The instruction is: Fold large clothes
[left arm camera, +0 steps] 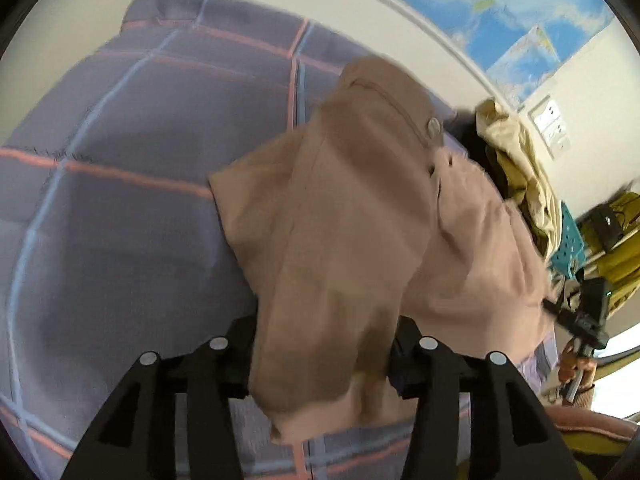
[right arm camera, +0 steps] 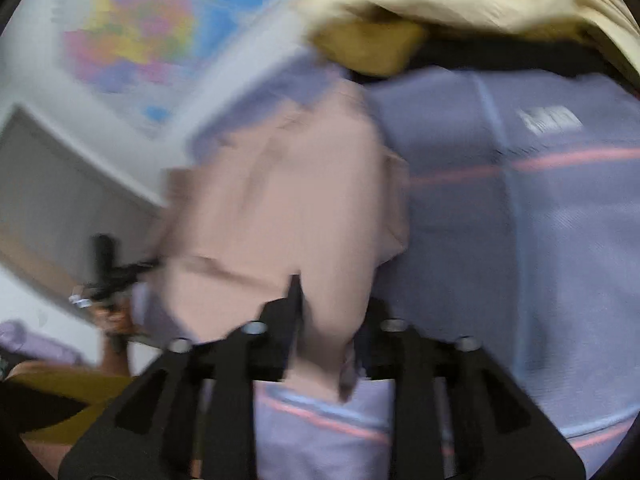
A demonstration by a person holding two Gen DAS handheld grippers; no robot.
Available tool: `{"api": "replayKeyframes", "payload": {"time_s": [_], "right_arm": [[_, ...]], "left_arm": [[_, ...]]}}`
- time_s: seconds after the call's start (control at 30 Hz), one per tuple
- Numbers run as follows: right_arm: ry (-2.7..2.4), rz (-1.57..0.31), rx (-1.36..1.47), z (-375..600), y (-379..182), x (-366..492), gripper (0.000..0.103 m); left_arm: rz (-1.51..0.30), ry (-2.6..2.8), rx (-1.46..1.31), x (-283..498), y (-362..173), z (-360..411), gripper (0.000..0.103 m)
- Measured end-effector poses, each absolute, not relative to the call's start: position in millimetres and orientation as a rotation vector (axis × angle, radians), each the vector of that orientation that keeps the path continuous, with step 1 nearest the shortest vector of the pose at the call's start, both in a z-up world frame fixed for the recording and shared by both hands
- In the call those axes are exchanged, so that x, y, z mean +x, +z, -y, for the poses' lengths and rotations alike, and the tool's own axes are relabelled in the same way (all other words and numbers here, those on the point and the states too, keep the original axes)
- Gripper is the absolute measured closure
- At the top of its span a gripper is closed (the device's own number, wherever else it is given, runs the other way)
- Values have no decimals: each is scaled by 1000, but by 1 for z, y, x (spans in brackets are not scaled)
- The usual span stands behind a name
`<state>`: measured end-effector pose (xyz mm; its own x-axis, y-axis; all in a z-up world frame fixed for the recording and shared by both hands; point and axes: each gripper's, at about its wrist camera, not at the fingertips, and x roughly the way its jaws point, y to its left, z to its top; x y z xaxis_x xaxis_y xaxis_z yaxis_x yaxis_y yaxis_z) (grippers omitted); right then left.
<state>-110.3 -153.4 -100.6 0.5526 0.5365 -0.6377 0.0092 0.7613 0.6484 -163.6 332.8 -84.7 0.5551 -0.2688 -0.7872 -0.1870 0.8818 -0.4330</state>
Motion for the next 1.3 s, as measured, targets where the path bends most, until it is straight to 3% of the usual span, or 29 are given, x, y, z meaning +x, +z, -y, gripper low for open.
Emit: {"api": "replayKeyframes", "payload": {"time_s": [0.07, 0.13, 0.2, 0.3, 0.43, 0.5, 0.53, 0.57, 0.6, 0.63, 0.73, 0.87, 0.97, 1.1, 1.17, 1.2, 1.3], "right_arm": [[257, -898, 640, 160, -90, -112, 45], [211, -816, 594, 163, -69, -116, 42], [211, -753, 540, 156, -49, -116, 40], [288, -746, 442, 126, -35, -96, 32], [327, -818, 288, 83, -48, -63, 32], [322, -857, 220, 64, -58, -44, 38], [308, -876, 197, 59, -63, -38, 48], [297, -897, 184, 55, -69, -30, 65], [294, -906, 178, 53, -72, -26, 75], [300, -907, 179, 52, -74, -23, 102], [297, -872, 178, 56, -66, -24, 101], [274, -748, 222, 70, -37, -21, 102], [258, -761, 235, 70, -44, -5, 102], [251, -878, 263, 70, -82, 14, 101], [256, -885, 290, 73, -86, 13, 99], [257, -880, 293, 75, -83, 11, 99], [245, -860, 295, 79, -72, 5, 85]], "left_arm": [[-966, 9, -421, -164, -66, -328, 39], [-877, 56, -334, -168, -44, -325, 27], [-814, 63, -259, -166, -22, -318, 22], [-801, 10, -201, -145, -7, -301, 20], [-883, -10, -96, -96, -21, -273, 19], [-942, -8, -70, -78, -35, -267, 28], [-974, 9, -54, -69, -44, -265, 35], [-992, 21, -41, -62, -49, -264, 38], [-1004, 30, -30, -56, -55, -266, 45], [-1009, 39, -37, -54, -59, -270, 53], [-1022, 50, -101, -44, -58, -283, 66], [-956, 49, -197, -40, -40, -300, 71], [-922, 76, -244, -36, -35, -307, 59], [-1014, 104, -218, -27, -59, -307, 36], [-997, 94, -217, -34, -57, -307, 35], [-984, 92, -214, -39, -54, -308, 28], [-931, 89, -187, -53, -43, -305, 24]]}}
